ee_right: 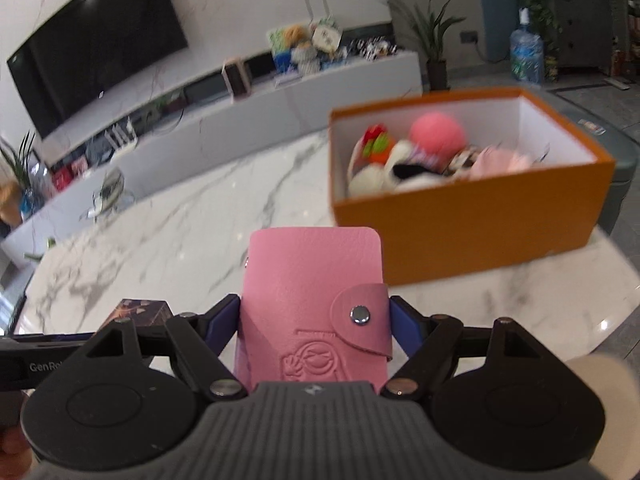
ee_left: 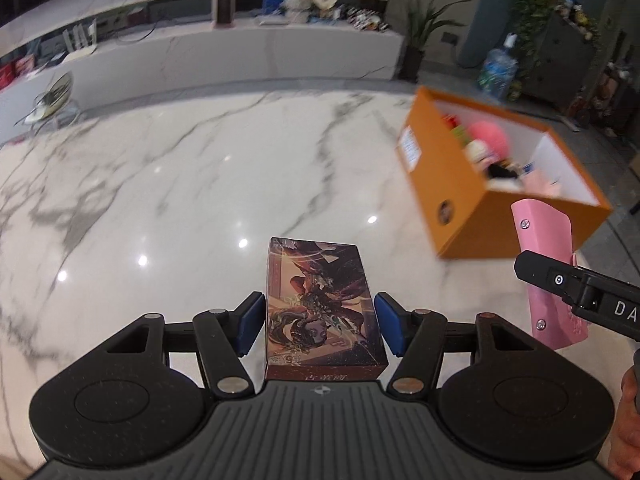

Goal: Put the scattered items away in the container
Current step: 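Carry wallet with right tool while left tool carries card box into the box, release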

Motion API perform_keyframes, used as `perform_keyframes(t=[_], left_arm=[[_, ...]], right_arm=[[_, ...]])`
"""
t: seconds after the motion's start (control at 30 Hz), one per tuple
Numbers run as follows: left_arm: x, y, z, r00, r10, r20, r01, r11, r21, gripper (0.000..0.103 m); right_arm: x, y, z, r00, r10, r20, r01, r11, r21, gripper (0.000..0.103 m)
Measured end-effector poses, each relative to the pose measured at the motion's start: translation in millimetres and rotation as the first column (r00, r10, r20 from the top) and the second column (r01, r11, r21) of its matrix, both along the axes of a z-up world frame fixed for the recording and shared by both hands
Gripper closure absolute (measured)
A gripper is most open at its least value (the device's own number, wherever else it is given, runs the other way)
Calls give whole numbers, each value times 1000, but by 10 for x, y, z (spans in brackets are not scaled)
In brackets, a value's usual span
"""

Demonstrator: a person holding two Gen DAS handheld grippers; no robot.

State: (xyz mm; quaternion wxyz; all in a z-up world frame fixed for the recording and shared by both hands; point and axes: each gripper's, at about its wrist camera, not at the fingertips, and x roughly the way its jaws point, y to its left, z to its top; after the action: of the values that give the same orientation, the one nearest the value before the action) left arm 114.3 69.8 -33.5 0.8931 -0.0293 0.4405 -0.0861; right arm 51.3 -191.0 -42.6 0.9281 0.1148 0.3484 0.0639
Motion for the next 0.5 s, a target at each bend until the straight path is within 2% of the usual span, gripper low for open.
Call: perform_keyframes(t=[0.27, 0.5], left_arm=[[280, -658, 354, 984, -149, 100, 150, 989, -3, 33], [632, -1313, 468, 951, -272, 143, 272, 962, 20, 33]], right_arm=[[61, -673, 361, 988, -115, 98, 115, 993, 2, 22], [203, -1143, 572, 949, -237, 209, 243, 970, -1, 22]])
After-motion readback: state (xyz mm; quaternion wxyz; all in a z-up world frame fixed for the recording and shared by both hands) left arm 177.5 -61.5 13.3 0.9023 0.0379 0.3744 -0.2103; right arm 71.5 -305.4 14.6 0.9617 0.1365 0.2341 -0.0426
